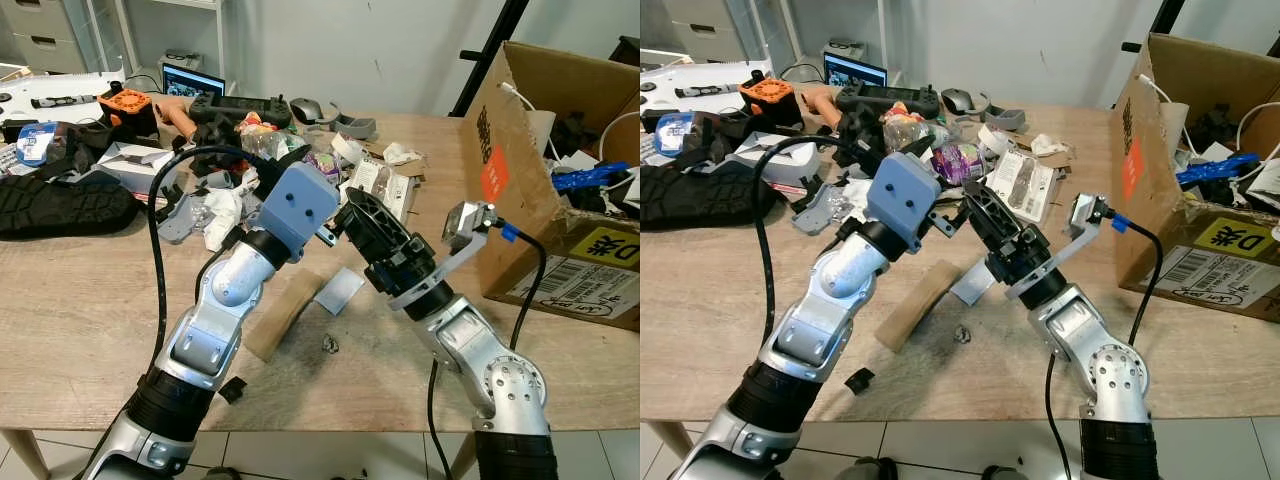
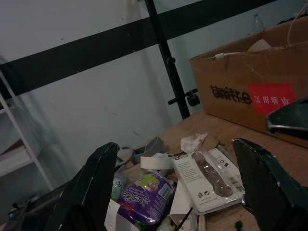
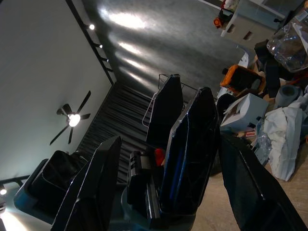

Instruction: Picking trash to rubbish bin

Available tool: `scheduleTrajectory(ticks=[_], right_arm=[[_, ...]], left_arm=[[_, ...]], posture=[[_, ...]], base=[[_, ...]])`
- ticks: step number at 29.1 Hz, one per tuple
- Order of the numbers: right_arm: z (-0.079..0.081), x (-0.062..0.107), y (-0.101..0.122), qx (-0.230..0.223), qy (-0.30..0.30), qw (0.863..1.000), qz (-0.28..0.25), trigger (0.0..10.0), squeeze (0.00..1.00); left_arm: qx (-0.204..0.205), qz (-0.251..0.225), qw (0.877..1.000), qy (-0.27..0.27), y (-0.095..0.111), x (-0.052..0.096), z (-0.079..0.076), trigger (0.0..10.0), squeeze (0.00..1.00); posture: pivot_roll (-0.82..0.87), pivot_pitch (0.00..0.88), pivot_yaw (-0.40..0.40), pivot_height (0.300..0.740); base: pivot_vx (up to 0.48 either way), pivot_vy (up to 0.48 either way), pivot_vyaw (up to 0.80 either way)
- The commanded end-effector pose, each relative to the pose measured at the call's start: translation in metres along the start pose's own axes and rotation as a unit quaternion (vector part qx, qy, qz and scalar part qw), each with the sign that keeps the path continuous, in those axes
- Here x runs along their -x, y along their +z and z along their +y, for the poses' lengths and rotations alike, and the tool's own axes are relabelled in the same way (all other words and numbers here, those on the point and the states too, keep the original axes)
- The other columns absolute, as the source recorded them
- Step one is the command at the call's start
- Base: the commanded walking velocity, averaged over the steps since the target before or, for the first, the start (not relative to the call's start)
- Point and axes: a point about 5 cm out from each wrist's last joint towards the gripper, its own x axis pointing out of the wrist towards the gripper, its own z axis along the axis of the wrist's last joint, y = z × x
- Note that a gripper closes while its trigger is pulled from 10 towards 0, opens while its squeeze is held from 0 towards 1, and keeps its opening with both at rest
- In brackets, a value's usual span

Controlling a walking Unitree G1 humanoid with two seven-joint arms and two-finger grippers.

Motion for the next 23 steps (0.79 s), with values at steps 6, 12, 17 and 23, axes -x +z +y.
scheduleTrajectory(ticks=[6, 12, 17, 23], right_arm=[[0.013, 0.016, 0.019, 0.028, 0.037, 0.998, -0.042, 10.0, 0.0], [0.021, 0.017, 0.034, 0.018, 0.069, 0.993, -0.094, 10.0, 0.0], [0.026, 0.02, 0.043, 0.013, 0.084, 0.99, -0.116, 10.0, 0.0], [0.031, 0.02, 0.048, 0.014, 0.102, 0.986, -0.129, 10.0, 0.0]], left_arm=[[0.089, 0.073, 0.982, 0.148, -0.039, 0.029, 0.056, 10.0, 0.33], [0.215, -0.007, 0.976, 0.047, -0.019, 0.029, 0.03, 10.0, 0.04], [0.242, -0.008, 0.968, 0.066, -0.02, 0.031, 0.032, 10.0, 0.0], [0.173, 0.055, 0.978, 0.103, -0.041, 0.038, 0.045, 10.0, 0.0]], posture=[[0.03, 0.174, -0.048, 0.74], [0.03, 0.181, -0.049, 0.74], [0.03, 0.187, -0.049, 0.74], [0.03, 0.19, -0.047, 0.74]], base=[[0.0, 0.0, 0.0], [0.0, 0.0, 0.0], [0.0, 0.0, 0.0], [0.0, 0.0, 0.0]])
